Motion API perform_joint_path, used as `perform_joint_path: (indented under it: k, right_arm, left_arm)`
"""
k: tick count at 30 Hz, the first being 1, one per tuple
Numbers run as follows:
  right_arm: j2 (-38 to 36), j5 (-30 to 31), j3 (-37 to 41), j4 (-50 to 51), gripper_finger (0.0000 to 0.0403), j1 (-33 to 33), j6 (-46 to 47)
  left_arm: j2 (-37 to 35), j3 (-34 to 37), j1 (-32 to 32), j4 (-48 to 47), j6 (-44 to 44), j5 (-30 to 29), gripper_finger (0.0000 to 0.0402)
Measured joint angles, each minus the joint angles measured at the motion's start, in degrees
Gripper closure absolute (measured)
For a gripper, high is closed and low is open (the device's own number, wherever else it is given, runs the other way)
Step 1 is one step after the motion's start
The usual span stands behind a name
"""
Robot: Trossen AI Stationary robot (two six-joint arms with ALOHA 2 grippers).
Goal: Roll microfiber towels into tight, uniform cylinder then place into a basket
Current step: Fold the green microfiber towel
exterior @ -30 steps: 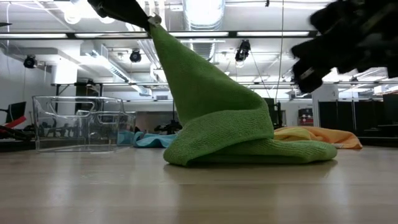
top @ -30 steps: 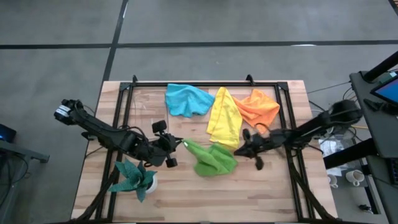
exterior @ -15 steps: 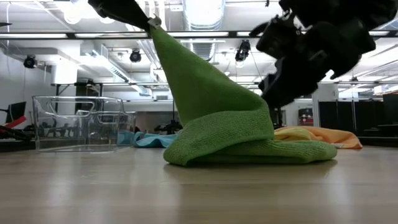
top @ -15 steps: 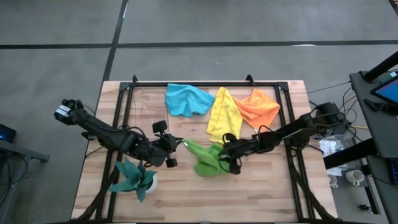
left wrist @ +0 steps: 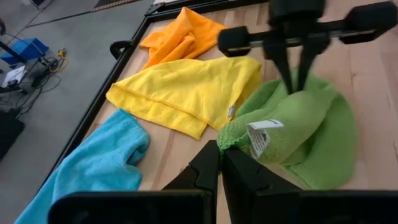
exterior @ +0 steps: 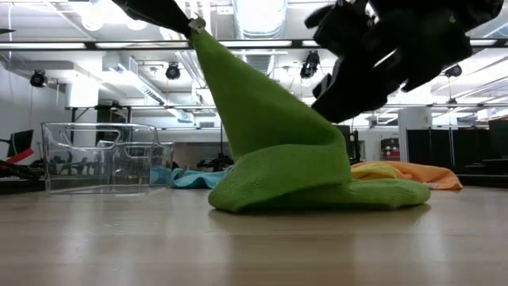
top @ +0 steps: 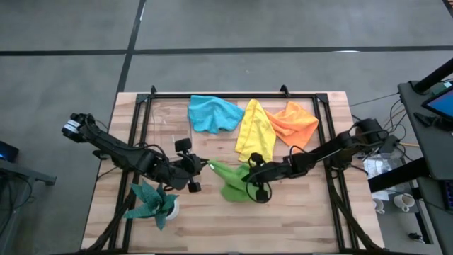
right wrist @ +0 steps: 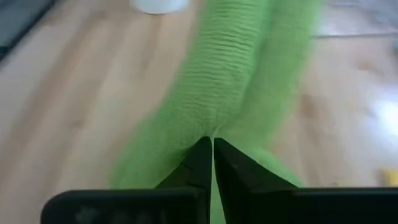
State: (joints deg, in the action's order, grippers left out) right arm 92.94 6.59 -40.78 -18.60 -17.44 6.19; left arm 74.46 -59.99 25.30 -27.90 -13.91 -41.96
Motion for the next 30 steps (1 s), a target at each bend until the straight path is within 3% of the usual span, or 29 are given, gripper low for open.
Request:
perform_joint_path:
  k: [3, 8, 14, 21, 25, 30]
  right_arm:
    - [0.0, -4.2, -2.1, -0.2, 0.0394, -3.1, -1.2]
    - [1.9, -3.7, -5.9, -0.6, 0.0394, -7.7, -4.3]
    - [12.6, -2.7, -14.4, 0.8, 0.0394, -7.6, -7.4]
    - [12.6, 0.8, -24.2, 21.0, 0.0394, -8.6, -8.1]
    - [9.3, 5.1, -22.7, 24.0, 0.0394, -10.3, -4.9]
    - [7.9, 5.1, -16.4, 22.5, 0.0394, -11.2, 3.3]
  left_arm:
    - [0.0, 0.0, 0.0, 0.0, -0.1, -0.6, 0.0401]
    - [0.1, 0.0, -0.1, 0.0, -0.1, -1.4, 0.0401]
    - [0.5, 0.5, -0.2, 0.5, -0.5, -2.1, 0.0401]
    - [0.5, 0.7, -0.2, 0.5, -0.6, -2.2, 0.0401]
    - [0.5, 1.2, -0.2, 0.6, -0.6, -2.8, 0.0401]
    - [0.5, 1.5, -0.2, 0.4, -0.7, -3.7, 0.0401]
